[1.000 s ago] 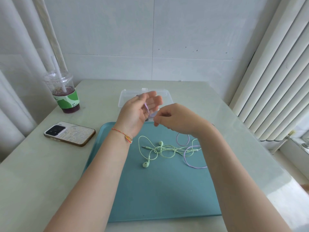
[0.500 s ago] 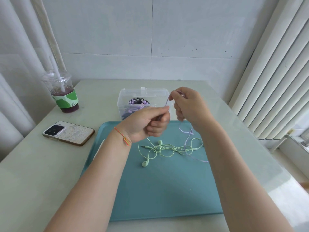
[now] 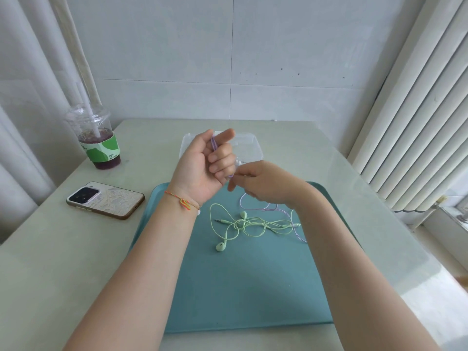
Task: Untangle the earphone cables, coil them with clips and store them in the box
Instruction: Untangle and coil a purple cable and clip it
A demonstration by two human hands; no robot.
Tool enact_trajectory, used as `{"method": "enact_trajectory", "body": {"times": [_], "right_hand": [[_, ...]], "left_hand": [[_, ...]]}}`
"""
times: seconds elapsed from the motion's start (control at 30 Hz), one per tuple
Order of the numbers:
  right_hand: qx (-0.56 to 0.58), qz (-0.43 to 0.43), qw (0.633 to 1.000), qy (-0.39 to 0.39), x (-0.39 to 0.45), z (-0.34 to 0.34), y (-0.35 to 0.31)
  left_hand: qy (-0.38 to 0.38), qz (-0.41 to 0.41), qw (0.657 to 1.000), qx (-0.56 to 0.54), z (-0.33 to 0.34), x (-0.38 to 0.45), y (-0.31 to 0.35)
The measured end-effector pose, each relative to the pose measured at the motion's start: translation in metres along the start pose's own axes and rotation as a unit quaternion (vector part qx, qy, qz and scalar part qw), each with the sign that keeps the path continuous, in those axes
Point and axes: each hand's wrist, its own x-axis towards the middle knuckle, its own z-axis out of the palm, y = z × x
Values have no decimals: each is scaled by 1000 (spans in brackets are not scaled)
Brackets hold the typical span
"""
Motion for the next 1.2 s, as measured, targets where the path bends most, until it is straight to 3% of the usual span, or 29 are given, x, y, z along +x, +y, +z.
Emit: {"method": "enact_trajectory", "body": {"times": [0.33, 0.5, 0.63, 0.7, 0.87, 0.97, 1.1, 1.2], "right_hand": [[-71, -6, 997, -30, -8, -1, -10], [-72, -4, 997, 16, -10, -11, -9], [-28, -18, 995, 95, -10, -17, -8], [-2, -16, 992, 127, -10, -21, -5], [59, -19, 983, 173, -8, -27, 2], [99, -46, 976, 187, -5, -25, 4], [133, -59, 973, 179, -1, -21, 7], [100, -40, 988, 106, 1, -17, 11]], "left_hand": [[58, 51, 996, 40, 2, 2, -5], [108, 63, 960, 250, -5, 2, -8], [102, 4, 906, 410, -3, 0, -18], [83, -33, 894, 438, -2, -1, -21], [41, -123, 909, 395, 6, -2, -16], [-30, -149, 928, 340, 7, -6, -16], [-98, -139, 974, 147, 3, -4, -9], [-128, -109, 986, 10, -3, -2, -2]]}}
